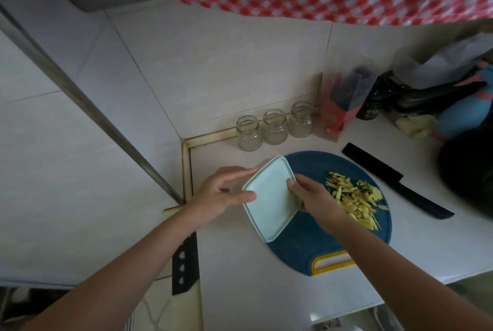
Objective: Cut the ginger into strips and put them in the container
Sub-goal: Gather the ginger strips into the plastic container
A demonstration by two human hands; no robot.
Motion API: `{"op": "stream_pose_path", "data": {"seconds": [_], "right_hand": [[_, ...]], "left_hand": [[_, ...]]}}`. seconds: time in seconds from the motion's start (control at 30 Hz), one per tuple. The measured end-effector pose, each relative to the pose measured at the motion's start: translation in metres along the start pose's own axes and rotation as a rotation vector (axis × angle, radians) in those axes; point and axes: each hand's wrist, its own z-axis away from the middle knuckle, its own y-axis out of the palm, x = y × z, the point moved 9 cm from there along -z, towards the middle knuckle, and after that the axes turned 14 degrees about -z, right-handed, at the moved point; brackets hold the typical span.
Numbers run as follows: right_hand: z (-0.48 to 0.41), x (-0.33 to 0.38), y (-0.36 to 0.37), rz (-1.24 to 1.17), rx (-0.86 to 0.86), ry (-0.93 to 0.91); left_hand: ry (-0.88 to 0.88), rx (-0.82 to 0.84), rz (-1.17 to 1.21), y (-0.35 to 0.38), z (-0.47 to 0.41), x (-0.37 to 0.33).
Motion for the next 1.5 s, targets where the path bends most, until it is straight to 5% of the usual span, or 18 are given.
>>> {"op": "stream_pose_path", "data": {"seconds": [0.13,0.27,0.43,0.8,1.07,1.5], "right_hand": [[0.0,-0.005,0.008,-0.044,0.081,0.072],[0.001,0.023,0.015,0.154,-0.041,-0.071],[0.012,0.036,0.038,0.087,0.04,0.015],[0.022,0.068,0.047,0.072,0.328,-0.052],[0.035,0.095,0.042,-0.012,0.464,-0.088],[0.037,0.086,0.027,0.023,0.57,0.074]], "left_hand": [[0.067,0.148,0.042,0.014,0.0,-0.015],[0.126,-0.093,-0.136,0.015,-0.004,-0.026],[0.179,-0.251,-0.224,0.015,-0.002,-0.047],[0.09,-0.02,-0.112,0.022,-0.017,-0.049],[0.114,-0.006,-0.077,0.016,-0.029,-0.065],[0.098,0.116,0.031,0.016,-0.022,-0.053]]}}
